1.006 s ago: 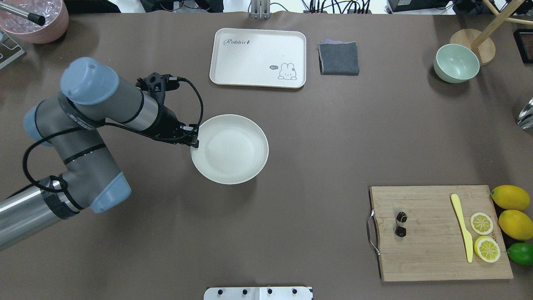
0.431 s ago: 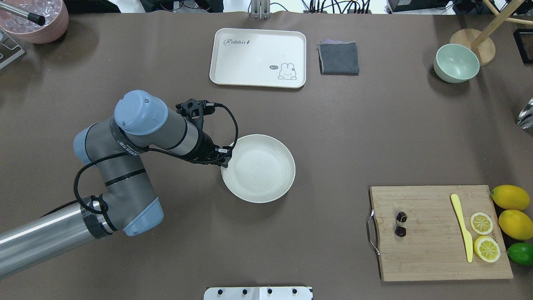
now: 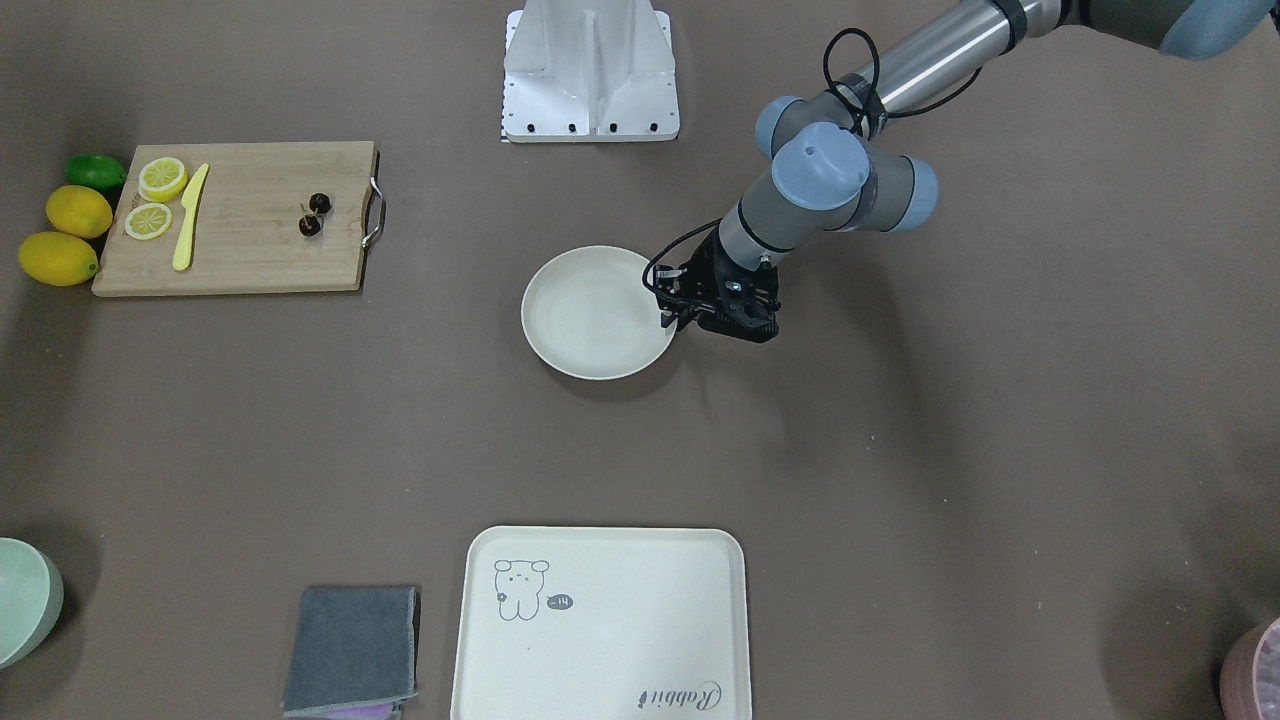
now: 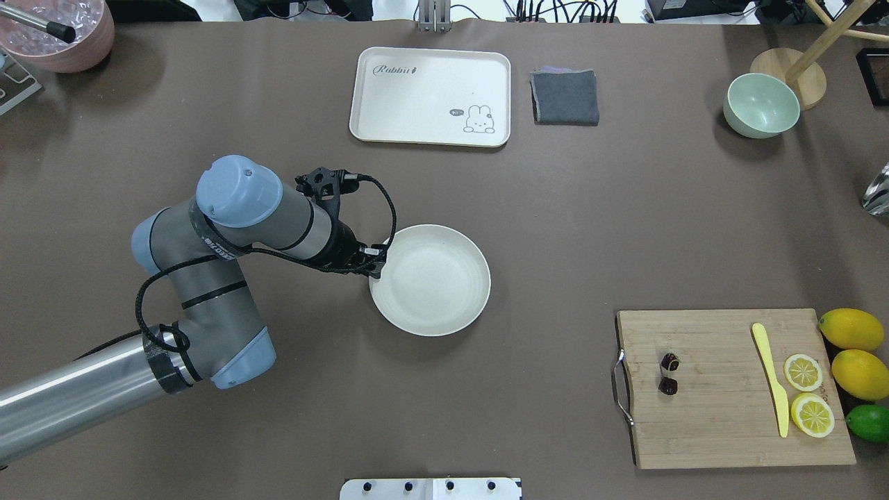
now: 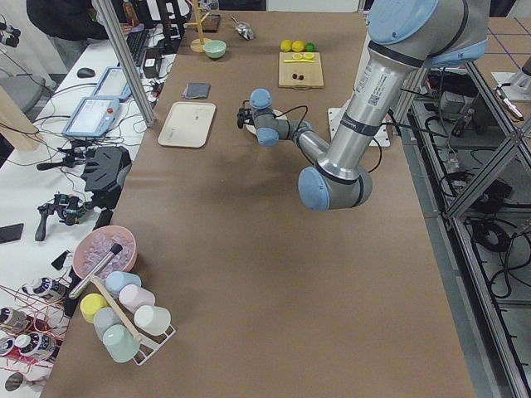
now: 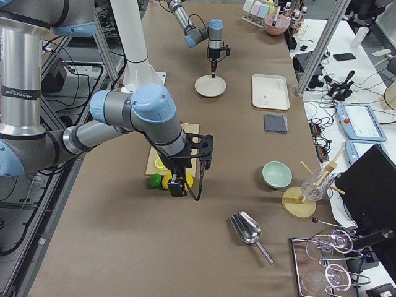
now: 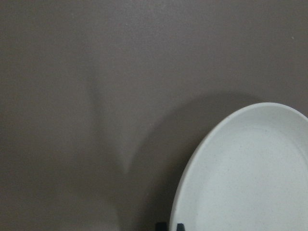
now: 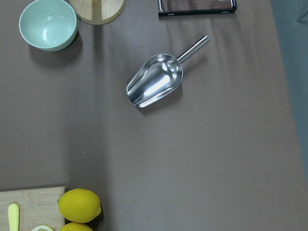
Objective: Place red cherry on plate
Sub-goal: 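Open the left gripper and withdraw the left arm from the plate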
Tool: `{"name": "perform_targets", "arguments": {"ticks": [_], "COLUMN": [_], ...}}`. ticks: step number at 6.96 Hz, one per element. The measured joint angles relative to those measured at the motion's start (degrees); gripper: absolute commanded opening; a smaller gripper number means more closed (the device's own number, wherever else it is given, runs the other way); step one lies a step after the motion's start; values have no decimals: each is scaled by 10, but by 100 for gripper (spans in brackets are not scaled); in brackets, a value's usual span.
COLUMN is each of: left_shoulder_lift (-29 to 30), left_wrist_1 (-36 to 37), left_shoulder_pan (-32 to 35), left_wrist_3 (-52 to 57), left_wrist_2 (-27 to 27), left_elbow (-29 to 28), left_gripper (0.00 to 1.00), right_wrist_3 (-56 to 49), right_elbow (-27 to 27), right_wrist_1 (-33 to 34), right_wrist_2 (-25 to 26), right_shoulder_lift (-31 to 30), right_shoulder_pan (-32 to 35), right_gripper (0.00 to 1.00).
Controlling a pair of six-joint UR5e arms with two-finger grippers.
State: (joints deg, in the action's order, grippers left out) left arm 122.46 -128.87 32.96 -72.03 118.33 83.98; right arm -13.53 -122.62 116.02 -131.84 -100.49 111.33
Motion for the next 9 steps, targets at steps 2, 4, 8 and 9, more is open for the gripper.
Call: {"name": "perform_targets", "arguments": {"ticks": [2, 4, 8, 9], "left_shoulder_lift": [1, -21, -190, -231], "left_wrist_1": [-2, -1, 3, 3], "left_shoulder_pan": [15, 83, 258, 292], "left_wrist_3": [7, 19, 148, 196], "left_wrist_2": [14, 90, 219, 233], "left_elbow": [1, 15, 135, 148], "left_gripper": [98, 98, 98, 98], "right_wrist_3": [-1, 0, 7, 10], "right_elbow": [-1, 1, 24, 24], "right_wrist_1": [0, 11, 41, 41], "right_wrist_2": [0, 0, -29, -45], "right_shoulder_lift": [-2, 7, 33, 35], "right_shoulder_pan": [0, -12, -89, -104], "right_gripper": [100, 100, 100, 100]}}
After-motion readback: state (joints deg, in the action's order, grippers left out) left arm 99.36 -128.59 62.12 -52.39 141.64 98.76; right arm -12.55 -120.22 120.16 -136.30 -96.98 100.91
